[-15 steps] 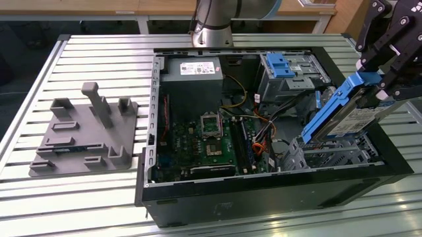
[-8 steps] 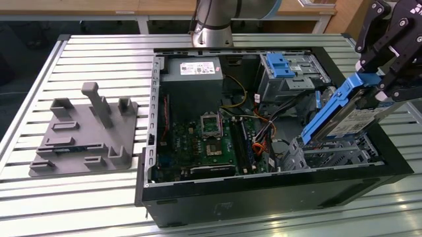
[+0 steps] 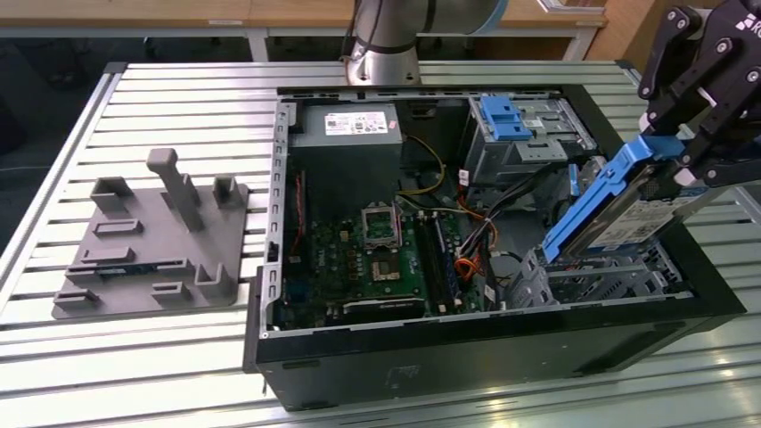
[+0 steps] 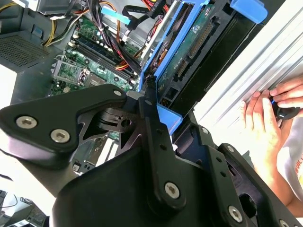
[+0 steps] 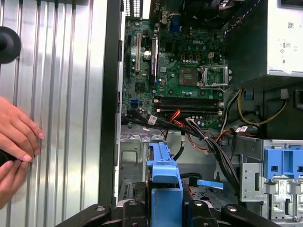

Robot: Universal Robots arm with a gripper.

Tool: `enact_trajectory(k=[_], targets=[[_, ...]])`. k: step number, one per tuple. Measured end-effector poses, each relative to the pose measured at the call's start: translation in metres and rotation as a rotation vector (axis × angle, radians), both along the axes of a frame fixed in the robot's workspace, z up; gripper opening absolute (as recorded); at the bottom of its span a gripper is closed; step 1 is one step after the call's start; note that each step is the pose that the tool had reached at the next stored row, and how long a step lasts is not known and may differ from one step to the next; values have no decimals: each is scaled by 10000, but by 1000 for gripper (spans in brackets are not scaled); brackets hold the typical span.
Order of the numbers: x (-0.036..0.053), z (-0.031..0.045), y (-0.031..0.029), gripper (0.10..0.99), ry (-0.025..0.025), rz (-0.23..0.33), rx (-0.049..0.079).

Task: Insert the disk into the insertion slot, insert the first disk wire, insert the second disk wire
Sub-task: 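Insert the disk into the insertion slot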

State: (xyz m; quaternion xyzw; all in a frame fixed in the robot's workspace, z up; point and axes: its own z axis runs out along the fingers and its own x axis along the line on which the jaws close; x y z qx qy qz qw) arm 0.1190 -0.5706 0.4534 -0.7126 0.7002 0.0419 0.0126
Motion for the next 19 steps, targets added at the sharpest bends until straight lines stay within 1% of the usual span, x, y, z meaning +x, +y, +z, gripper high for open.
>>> enact_trajectory(k=[19], targets=[[7,-58,-22,365,0,0,0]])
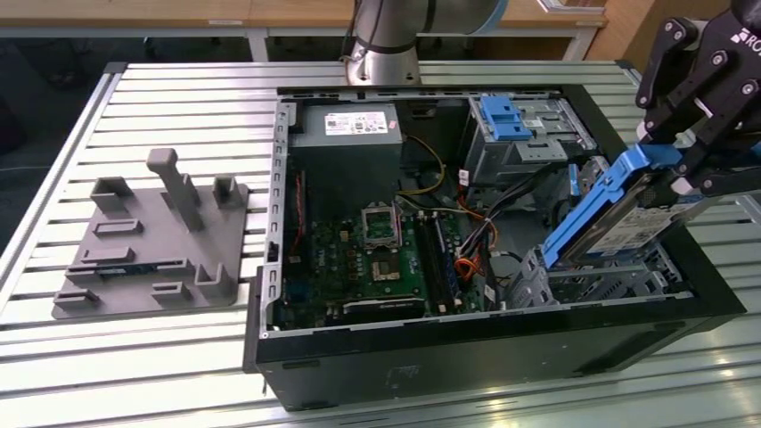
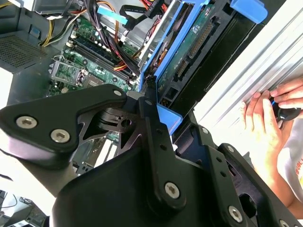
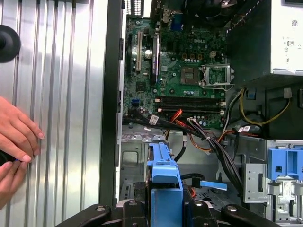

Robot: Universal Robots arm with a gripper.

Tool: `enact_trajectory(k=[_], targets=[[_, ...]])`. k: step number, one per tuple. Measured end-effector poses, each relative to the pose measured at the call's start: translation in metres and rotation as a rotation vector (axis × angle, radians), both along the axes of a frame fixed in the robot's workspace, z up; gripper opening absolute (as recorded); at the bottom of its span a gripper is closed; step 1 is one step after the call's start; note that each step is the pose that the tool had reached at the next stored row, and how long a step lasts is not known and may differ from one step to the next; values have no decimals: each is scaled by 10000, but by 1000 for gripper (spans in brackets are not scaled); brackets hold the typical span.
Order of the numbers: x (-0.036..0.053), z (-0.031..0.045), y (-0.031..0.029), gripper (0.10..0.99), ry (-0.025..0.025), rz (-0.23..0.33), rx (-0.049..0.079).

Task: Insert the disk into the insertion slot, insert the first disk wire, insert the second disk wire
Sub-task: 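Insert the disk into the insertion slot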

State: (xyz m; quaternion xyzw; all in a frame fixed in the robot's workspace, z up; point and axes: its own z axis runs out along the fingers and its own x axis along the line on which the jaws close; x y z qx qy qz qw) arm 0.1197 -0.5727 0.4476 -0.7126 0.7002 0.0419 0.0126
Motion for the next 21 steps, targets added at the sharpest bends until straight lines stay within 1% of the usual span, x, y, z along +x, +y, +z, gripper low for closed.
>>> enact_trajectory(k=[10,21], targets=[[10,-43,-13,365,24,-2,0],[20,-64,11,365,23,-4,13]])
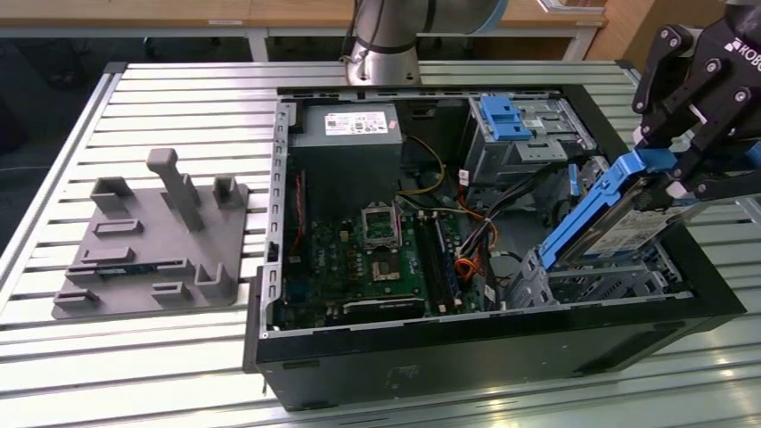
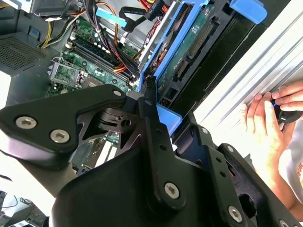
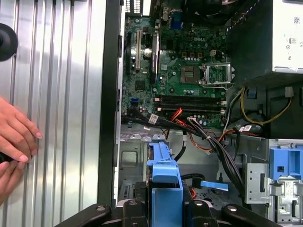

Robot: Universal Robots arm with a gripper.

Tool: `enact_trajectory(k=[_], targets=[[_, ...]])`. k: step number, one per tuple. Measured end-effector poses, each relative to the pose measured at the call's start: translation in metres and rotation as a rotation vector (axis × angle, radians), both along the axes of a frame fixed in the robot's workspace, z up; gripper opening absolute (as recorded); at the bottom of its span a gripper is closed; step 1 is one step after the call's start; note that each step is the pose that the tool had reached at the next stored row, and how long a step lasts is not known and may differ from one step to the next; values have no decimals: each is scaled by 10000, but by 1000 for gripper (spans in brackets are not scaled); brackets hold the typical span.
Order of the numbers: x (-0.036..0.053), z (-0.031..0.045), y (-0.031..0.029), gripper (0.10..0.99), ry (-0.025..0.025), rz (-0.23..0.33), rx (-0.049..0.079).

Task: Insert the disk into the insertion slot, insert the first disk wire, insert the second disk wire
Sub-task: 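Insert the disk into the insertion slot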

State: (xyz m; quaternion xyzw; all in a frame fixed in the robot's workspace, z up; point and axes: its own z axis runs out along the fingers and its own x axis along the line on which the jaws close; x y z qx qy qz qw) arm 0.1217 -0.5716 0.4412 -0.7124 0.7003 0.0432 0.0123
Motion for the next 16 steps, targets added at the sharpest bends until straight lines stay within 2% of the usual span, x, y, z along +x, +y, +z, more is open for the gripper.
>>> enact_trajectory(k=[16], targets=[[0,-52,0,365,20,-2,-3]])
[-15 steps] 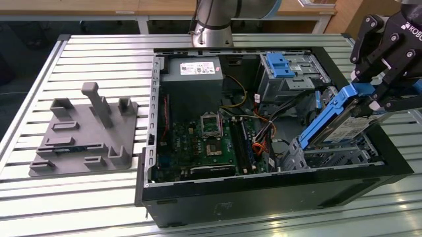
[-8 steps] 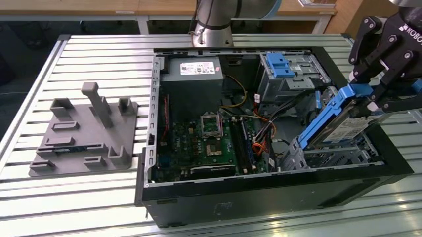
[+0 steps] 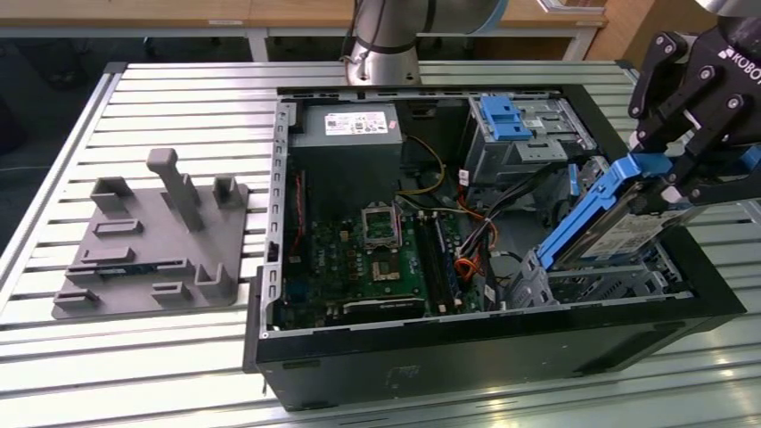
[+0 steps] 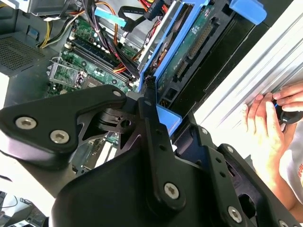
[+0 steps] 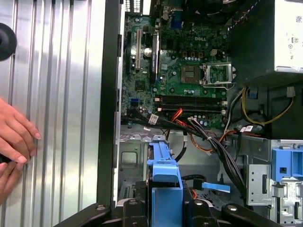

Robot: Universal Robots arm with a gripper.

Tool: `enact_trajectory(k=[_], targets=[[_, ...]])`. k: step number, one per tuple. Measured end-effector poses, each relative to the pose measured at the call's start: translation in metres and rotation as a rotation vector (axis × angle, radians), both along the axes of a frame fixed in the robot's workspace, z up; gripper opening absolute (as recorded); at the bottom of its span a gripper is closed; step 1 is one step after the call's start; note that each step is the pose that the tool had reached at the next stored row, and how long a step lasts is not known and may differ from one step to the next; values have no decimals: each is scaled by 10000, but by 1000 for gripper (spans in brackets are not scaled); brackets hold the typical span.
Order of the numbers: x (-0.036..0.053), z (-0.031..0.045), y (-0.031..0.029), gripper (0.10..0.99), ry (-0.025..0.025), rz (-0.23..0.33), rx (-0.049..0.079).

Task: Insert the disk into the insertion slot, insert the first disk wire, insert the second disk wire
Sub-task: 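Insert the disk into the insertion slot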

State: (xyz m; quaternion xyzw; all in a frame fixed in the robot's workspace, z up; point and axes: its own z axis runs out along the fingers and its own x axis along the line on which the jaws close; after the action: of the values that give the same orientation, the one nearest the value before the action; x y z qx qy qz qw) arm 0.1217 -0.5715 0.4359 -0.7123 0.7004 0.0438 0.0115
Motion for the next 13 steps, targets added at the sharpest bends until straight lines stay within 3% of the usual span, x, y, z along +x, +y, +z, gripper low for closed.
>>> enact_trajectory(k=[13], targets=[[0,-175,0,365,0,-1,2]])
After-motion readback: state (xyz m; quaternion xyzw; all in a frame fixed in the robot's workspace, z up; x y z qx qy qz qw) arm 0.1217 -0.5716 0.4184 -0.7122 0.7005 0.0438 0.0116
